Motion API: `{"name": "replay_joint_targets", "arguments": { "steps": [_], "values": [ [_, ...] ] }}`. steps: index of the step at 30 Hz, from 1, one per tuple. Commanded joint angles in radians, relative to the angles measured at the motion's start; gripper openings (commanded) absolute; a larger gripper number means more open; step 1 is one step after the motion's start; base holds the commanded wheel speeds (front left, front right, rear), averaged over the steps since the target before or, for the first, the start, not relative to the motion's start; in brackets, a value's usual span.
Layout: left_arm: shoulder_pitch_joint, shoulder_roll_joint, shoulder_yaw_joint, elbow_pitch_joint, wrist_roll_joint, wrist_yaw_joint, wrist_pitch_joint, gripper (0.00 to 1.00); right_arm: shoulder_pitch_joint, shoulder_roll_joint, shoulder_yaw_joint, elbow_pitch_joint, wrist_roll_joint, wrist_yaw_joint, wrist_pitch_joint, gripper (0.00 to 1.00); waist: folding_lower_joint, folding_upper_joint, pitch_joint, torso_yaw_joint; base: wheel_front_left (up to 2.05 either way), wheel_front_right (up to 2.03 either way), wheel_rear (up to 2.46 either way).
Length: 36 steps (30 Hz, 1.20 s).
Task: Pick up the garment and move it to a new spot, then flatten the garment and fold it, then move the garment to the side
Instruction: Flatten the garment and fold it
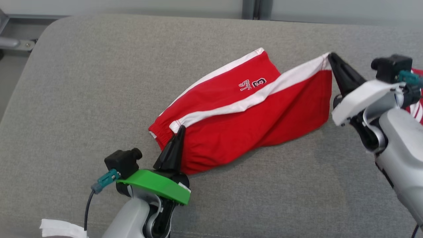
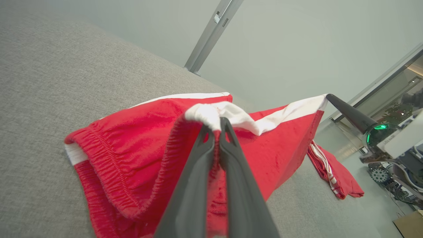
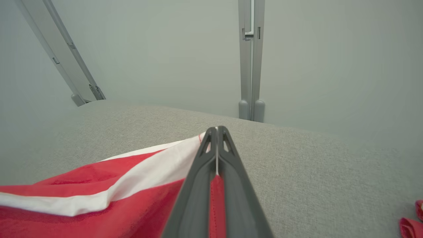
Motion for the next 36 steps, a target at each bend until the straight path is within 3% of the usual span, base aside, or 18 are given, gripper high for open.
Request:
{"name": "replay_joint_targets", "arguments": {
  "steps": [1, 11, 18, 19, 20, 21, 22, 23, 24, 30, 36],
  "values": [
    [-0.043, -0.012, 0.014, 0.011, -0.004, 0.003, 0.0, 0.0, -0.084, 0.002, 0.012, 0.046, -0.012, -0.001, 0.007, 0.0, 0.0, 0.0, 0.128, 0.086, 0.0, 0.0, 0.0],
    [-0.12, -0.049, 0.119, 0.024, 0.032, 0.003, 0.0, 0.0, -0.321, 0.004, 0.095, 0.242, -0.042, -0.001, 0.001, 0.0, 0.0, 0.0, 0.23, 0.144, 0.0, 0.0, 0.0],
    [-0.17, -0.049, 0.104, 0.021, -0.04, 0.003, 0.0, 0.0, -0.436, 0.007, 0.15, 0.338, -0.038, -0.001, -0.014, 0.0, 0.0, 0.0, 0.29, 0.173, 0.0, 0.0, 0.0],
    [-0.178, -0.049, 0.1, 0.021, -0.05, 0.003, 0.0, 0.23, -0.449, 0.009, 0.156, 0.355, -0.039, -0.001, -0.011, 0.0, 0.0, 0.0, 0.297, 0.175, 0.0, 0.0, 0.0],
    [-0.191, -0.049, 0.093, 0.024, -0.059, 0.003, 0.0, 0.36, -0.469, 0.019, 0.169, 0.381, -0.04, -0.001, -0.018, 0.0, 0.0, 0.0, 0.308, 0.178, 0.0, 0.0, 0.0],
    [-0.196, -0.049, 0.088, 0.026, -0.064, 0.003, 0.0, 0.43, -0.478, 0.025, 0.173, 0.393, -0.038, -0.001, -0.027, 0.0, 0.0, 0.0, 0.311, 0.178, 0.0, 0.0, 0.0],
    [-0.197, -0.05, 0.078, 0.03, -0.066, 0.003, 0.0, 0.64, -0.484, 0.035, 0.176, 0.402, -0.034, -0.001, -0.038, 0.18, 0.0, 0.0, 0.313, 0.177, 0.0, 0.0, 0.0],
    [-0.198, -0.049, 0.071, 0.036, -0.064, 0.003, 0.0, 1.0, -0.488, 0.044, 0.178, 0.412, -0.029, -0.001, -0.048, 0.65, 0.0, 0.0, 0.314, 0.175, 0.0, 0.0, 0.0],
    [-0.197, -0.049, 0.067, 0.041, -0.064, 0.003, 0.0, 1.0, -0.488, 0.052, 0.177, 0.424, -0.02, -0.001, -0.053, 1.0, 0.0, 0.0, 0.315, 0.171, 0.0, 0.0, 0.0],
    [-0.161, -0.048, 0.114, 0.064, -0.014, 0.003, 0.0, 1.0, -0.449, 0.054, 0.166, 0.449, 0.007, -0.001, -0.114, 1.0, 0.0, 0.0, 0.291, 0.148, 0.0, 0.0, 0.0],
    [-0.1, -0.048, 0.185, 0.039, 0.053, 0.003, 0.0, 1.0, -0.327, 0.036, 0.161, 0.384, 0.084, -0.001, -0.126, 1.0, 0.0, 0.0, 0.253, 0.121, 0.0, 0.0, 0.0]
  ]
}}
